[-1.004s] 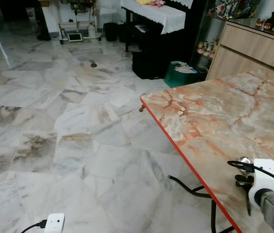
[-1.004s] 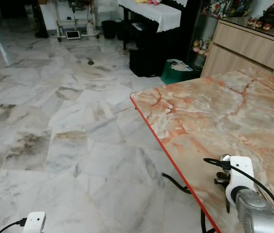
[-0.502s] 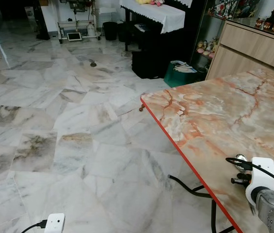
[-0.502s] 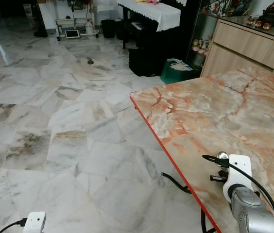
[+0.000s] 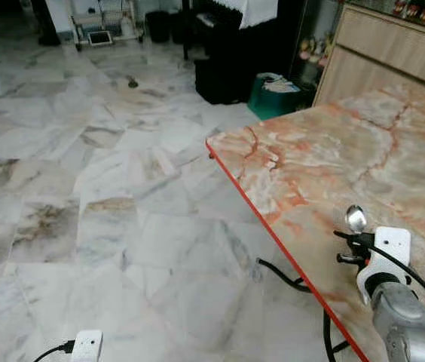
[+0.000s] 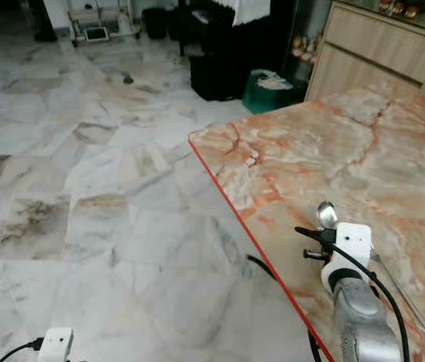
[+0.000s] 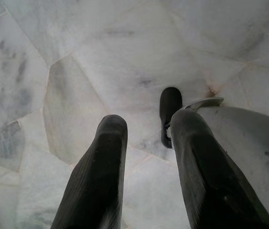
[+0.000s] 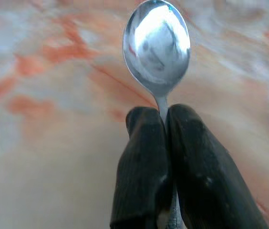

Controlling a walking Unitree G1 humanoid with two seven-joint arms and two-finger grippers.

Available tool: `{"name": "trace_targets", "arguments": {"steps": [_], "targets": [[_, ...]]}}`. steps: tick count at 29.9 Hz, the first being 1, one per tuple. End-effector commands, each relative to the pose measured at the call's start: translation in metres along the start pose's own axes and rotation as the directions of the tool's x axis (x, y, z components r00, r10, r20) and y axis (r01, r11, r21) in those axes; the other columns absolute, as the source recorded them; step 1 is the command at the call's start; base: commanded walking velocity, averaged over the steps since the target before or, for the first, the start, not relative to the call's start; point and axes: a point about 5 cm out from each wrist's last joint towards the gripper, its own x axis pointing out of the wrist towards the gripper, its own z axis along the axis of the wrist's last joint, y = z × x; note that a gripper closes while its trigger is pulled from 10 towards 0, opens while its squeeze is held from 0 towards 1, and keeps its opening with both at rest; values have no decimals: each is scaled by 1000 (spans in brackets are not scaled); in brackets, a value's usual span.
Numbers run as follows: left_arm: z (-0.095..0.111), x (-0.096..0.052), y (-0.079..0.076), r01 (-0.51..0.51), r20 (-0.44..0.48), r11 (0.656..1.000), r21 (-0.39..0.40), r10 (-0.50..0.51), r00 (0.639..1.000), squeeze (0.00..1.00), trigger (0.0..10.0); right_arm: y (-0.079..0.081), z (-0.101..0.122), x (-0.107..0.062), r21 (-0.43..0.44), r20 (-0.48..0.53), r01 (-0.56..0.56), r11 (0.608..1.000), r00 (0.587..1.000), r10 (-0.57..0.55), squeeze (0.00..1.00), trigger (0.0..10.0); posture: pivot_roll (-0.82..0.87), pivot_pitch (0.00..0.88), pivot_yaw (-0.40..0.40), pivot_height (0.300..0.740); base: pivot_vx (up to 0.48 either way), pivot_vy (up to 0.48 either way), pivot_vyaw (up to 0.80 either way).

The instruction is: Setting the table

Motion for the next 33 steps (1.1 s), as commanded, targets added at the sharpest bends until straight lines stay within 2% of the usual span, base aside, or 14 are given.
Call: {"name": "trace_targets", "arguments": {"steps": [1,2,5,7,10,12,15,23,28,31,33], "targets": [[-5,-1,1,-4,-18,1000,14,4,1000,0,10000,5,12,-3,-5,76,-22,1000,997,22,0,10000,69,0,-11,707,0,0,0],[-5,-1,2,-14,-12,1000,12,14,1000,0,10000,7,23,-5,-31,158,3,1000,987,2,0,10000,63,0,-8,707,0,0,0],[-5,-1,2,-19,-7,1000,4,19,1000,0,10000,7,29,-6,-50,218,30,998,976,-19,0,10000,62,0,-8,707,0,0,0],[-4,-1,2,-19,4,1000,2,19,1000,0,10000,4,37,-6,-3,305,92,996,948,-87,0,10000,61,0,-8,707,0,0,0],[-3,-1,3,-21,11,1000,3,21,1000,0,10000,1,42,-7,23,355,146,989,924,-145,0,10000,53,0,-1,707,0,0,0],[-2,-1,3,-17,14,999,27,17,1000,0,10000,-4,49,-11,-11,422,240,971,881,-213,0,10000,58,0,-2,707,0,0,0],[-3,-1,3,-11,10,998,67,11,1000,0,10000,0,50,-14,-23,464,244,970,861,-206,0,10000,60,0,-3,707,0,0,0],[-9,-3,6,-16,-3,995,103,17,1000,0,10000,8,47,-11,-10,481,244,970,851,-209,0,10000,68,0,-15,707,0,0,0],[-16,-4,8,-20,-18,994,111,22,1000,0,10000,6,46,-10,20,479,254,967,847,-232,0,10000,78,0,-24,707,0,0,0],[-19,-5,9,-21,-27,992,121,24,999,0,10000,12,50,-9,-46,502,234,971,846,-180,0,10000,72,0,-25,707,0,0,0],[-23,-5,7,-8,-42,991,137,14,999,0,10000,20,54,-9,-23,516,201,979,841,-161,0,10000,75,0,-34,707,0,0,0]]}}
